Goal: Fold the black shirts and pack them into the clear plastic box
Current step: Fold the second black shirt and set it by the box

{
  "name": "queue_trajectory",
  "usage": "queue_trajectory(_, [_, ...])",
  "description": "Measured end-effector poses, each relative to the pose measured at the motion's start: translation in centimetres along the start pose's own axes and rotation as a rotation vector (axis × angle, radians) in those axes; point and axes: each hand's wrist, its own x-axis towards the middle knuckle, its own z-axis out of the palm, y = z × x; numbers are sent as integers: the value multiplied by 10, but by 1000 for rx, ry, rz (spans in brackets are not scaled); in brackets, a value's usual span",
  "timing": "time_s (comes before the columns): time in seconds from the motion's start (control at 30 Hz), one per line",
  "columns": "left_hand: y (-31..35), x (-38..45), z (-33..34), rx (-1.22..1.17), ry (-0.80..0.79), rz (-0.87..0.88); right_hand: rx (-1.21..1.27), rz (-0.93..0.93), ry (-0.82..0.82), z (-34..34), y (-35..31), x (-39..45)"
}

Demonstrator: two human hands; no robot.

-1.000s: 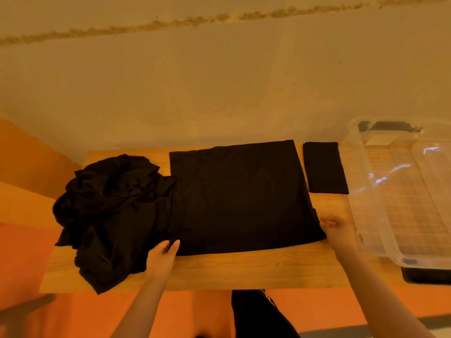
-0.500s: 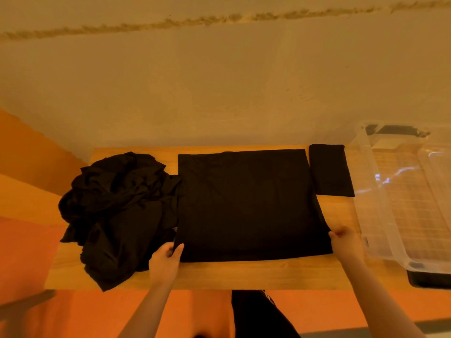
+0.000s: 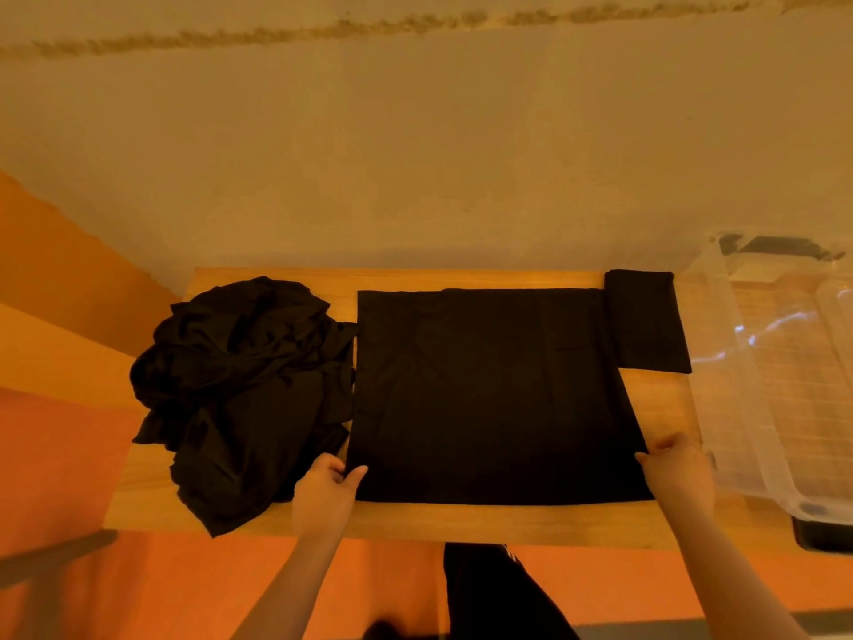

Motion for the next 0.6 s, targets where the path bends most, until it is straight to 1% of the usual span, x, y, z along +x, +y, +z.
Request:
queue_trajectory(0.03, [4,-1,-2,5,44,27,-21,-39,24,-2,-6,-2])
queue_trajectory(0.07, [8,0,-3,21,86,91,-10,-100,41,-3,-17,-3])
queue_trajectory(0.13, [22,10,-4,94,132,326,27,-296,52,0,-45,-3])
queue_trajectory(0.2, [43,29,0,243,131,603,-51,-545,68,11,-77,3])
queue_trajectory(0.23, [57,40,3,331,116,705,-107,-647,66,19,-92,10])
queue_trajectory(0.27, [74,51,7,406,79,766,-163,-718,53,26,-108,17])
queue_trajectory(0.3, [90,62,12,466,32,792,-222,-768,30,32,-121,27])
queue_trajectory(0.37, [116,88,22,600,-56,782,-358,-838,-22,43,-145,46])
queue_trajectory(0.47, [135,130,32,788,-123,733,-547,-873,-106,55,-162,80])
queue_trajectory(0.53, [134,153,34,828,-142,697,-622,-868,-127,59,-162,97])
queue_trajectory(0.6, [127,170,35,821,-113,692,-653,-882,-106,62,-156,108])
